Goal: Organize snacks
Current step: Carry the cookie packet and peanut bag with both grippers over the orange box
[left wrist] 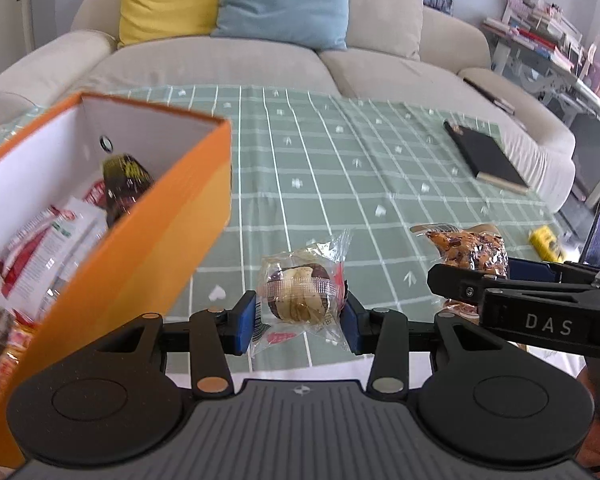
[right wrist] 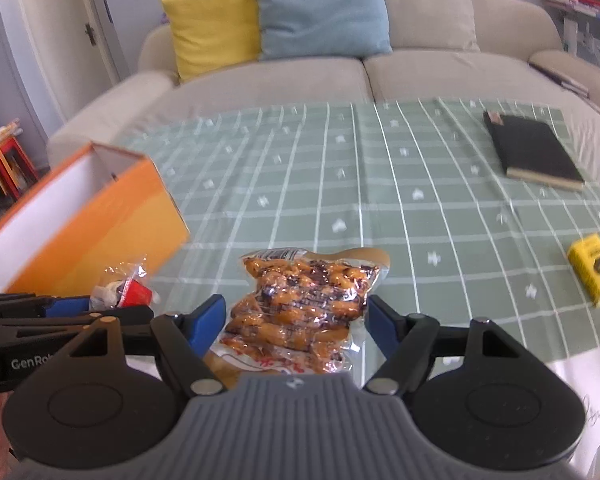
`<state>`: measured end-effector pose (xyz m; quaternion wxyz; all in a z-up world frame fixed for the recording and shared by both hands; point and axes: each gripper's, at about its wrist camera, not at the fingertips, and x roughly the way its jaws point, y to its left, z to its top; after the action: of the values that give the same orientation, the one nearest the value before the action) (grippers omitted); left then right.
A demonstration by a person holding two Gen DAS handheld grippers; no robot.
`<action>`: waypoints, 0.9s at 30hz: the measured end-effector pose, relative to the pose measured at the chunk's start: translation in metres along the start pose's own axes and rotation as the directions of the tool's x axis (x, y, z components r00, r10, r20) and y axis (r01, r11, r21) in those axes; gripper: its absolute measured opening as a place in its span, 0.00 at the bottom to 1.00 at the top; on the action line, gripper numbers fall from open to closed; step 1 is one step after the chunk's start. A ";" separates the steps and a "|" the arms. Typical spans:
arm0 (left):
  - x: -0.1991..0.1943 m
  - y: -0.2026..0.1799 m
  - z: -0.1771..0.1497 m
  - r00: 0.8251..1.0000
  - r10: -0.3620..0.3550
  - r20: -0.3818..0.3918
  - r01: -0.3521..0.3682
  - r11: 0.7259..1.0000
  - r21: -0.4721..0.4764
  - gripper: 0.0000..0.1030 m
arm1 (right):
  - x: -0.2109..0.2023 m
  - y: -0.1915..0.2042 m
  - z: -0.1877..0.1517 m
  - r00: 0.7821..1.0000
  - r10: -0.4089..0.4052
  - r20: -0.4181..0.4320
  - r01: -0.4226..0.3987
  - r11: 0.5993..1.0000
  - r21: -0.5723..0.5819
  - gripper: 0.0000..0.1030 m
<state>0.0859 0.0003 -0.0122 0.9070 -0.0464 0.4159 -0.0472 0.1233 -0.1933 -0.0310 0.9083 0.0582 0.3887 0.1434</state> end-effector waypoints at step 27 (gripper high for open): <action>-0.077 0.126 0.057 0.982 0.172 0.072 -0.148 0.954 -0.260 0.48 | -0.003 0.143 0.109 0.937 0.341 0.074 -0.322 0.926 -0.196 0.55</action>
<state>0.0847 0.1376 0.0672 0.9130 -0.1300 0.3777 0.0822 0.1694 -0.0577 0.0779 0.8918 0.0481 0.3097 0.3264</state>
